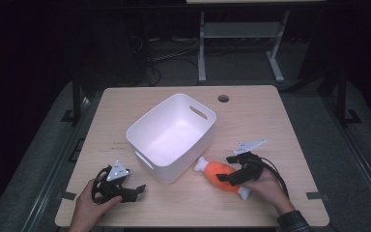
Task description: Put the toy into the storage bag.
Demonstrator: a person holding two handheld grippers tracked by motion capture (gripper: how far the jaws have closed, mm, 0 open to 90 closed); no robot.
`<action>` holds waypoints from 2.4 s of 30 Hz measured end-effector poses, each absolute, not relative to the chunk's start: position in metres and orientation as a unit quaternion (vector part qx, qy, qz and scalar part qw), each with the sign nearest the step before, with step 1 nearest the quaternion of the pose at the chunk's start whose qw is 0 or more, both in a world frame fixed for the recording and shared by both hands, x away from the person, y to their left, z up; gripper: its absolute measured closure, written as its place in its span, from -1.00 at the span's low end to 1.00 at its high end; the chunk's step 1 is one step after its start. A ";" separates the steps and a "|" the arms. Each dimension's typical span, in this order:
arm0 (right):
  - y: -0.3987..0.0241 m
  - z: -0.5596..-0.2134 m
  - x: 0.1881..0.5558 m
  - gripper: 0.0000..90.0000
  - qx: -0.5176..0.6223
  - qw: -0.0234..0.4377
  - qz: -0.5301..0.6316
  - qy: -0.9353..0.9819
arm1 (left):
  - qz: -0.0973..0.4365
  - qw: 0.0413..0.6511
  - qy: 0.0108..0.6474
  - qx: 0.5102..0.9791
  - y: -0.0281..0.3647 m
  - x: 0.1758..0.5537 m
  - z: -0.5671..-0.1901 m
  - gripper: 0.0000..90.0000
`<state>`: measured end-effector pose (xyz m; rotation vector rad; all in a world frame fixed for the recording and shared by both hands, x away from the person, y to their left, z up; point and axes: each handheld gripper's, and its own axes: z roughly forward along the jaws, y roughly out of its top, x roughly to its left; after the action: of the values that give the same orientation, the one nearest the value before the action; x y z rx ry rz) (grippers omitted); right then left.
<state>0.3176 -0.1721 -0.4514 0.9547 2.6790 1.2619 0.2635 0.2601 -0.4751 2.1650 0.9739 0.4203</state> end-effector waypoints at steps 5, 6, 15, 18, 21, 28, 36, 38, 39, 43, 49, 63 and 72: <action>-0.169 -0.456 0.315 -0.64 0.303 0.008 0.398 0.866 | 0.163 0.358 0.378 0.838 0.260 0.263 -0.475 -0.72; -0.168 -0.457 0.314 -0.64 0.301 0.006 0.396 0.868 | 0.162 0.356 0.377 0.839 0.260 0.263 -0.475 -0.72; -0.165 -0.463 0.308 -0.57 0.296 -0.005 0.392 0.871 | 0.164 0.356 0.375 0.840 0.260 0.264 -0.475 -0.72; -0.163 -0.466 0.305 -0.47 0.289 -0.015 0.387 0.876 | 0.164 0.356 0.375 0.840 0.260 0.264 -0.475 -0.72; -0.161 -0.466 0.303 -0.44 0.284 -0.016 0.382 0.880 | 0.164 0.356 0.375 0.840 0.260 0.264 -0.475 -0.72; -0.159 -0.465 0.300 -0.27 0.271 -0.015 0.383 0.883 | 0.164 0.357 0.375 0.840 0.260 0.264 -0.475 -0.72; -0.162 -0.463 0.298 -0.16 0.268 -0.019 0.389 0.881 | 0.164 0.356 0.375 0.840 0.260 0.264 -0.475 -0.72; -0.163 -0.462 0.298 -0.15 0.266 -0.017 0.388 0.882 | 0.164 0.356 0.375 0.840 0.260 0.264 -0.475 -0.72; -0.164 -0.461 0.298 -0.14 0.268 -0.016 0.388 0.882 | 0.164 0.356 0.375 0.840 0.260 0.264 -0.475 -0.72; -0.167 -0.460 0.297 -0.14 0.268 -0.011 0.389 0.881 | 0.164 0.356 0.375 0.840 0.260 0.264 -0.475 -0.72; -0.173 -0.456 0.295 -0.14 0.270 -0.006 0.396 0.878 | 0.164 0.357 0.375 0.840 0.260 0.264 -0.475 -0.72; -0.190 -0.446 0.288 -0.14 0.273 0.008 0.415 0.868 | 0.164 0.356 0.375 0.840 0.260 0.264 -0.475 -0.72; -0.201 -0.437 0.286 -0.14 0.273 0.014 0.436 0.857 | 0.164 0.356 0.375 0.840 0.260 0.264 -0.475 -0.72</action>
<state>0.2864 -0.2010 -0.4369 0.8489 2.6700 1.3589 0.2638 0.2605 -0.4751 2.1696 0.9675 0.4238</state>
